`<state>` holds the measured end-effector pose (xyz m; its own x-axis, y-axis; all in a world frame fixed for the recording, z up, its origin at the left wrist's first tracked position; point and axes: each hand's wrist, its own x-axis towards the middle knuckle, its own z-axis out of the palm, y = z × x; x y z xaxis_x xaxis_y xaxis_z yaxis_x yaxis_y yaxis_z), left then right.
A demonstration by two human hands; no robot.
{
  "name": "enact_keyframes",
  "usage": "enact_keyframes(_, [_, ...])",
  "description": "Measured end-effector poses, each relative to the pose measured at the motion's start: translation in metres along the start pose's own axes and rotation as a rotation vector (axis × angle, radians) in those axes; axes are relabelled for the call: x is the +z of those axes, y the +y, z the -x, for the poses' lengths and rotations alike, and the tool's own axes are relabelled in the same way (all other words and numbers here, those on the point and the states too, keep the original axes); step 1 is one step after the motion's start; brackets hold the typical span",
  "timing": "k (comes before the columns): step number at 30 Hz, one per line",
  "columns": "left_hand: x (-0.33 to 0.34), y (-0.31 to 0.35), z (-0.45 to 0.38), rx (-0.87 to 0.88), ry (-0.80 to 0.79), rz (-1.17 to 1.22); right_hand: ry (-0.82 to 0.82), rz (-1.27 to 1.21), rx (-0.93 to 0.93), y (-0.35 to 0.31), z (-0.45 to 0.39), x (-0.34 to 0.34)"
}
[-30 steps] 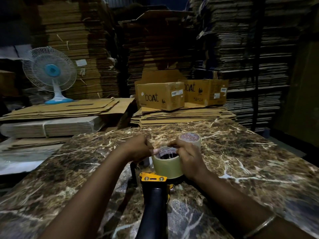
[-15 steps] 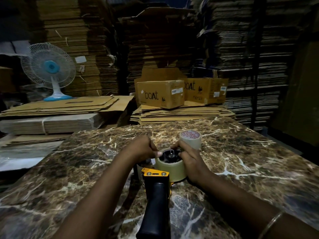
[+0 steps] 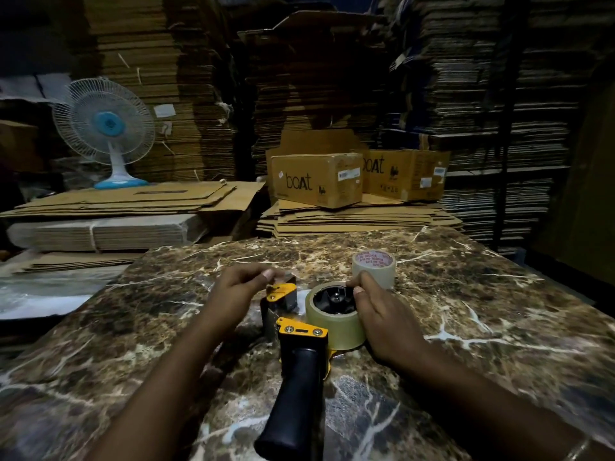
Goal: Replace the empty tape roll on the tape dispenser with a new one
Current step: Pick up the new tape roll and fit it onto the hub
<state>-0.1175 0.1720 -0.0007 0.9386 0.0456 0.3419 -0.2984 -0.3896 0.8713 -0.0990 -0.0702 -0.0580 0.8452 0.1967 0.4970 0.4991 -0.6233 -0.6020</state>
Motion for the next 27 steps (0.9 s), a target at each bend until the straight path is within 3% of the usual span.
enact_keyframes(3, [-0.014,-0.008,0.015,0.103,0.000,0.015,0.016,0.044,-0.018,0.001,0.001,0.001])
enact_keyframes(7, [-0.021,-0.012,0.037,0.201,-0.072,-0.281,0.026,0.039,-0.024,0.000,0.003,0.001])
enact_keyframes(10, [-0.023,-0.013,0.039,0.262,-0.074,-0.369,0.031,0.024,-0.035,-0.002,0.004,-0.001])
enact_keyframes(17, [-0.018,-0.011,0.039,0.259,-0.010,-0.456,-0.098,0.101,-0.241,-0.003,0.008,-0.005])
enact_keyframes(23, [-0.019,-0.017,0.035,0.328,-0.025,-0.500,-0.065,0.106,-0.237,0.000,0.006,-0.003])
enact_keyframes(27, [-0.031,-0.022,0.036,0.293,0.048,-0.443,-0.042,0.119,-0.204,0.003,0.005,-0.002])
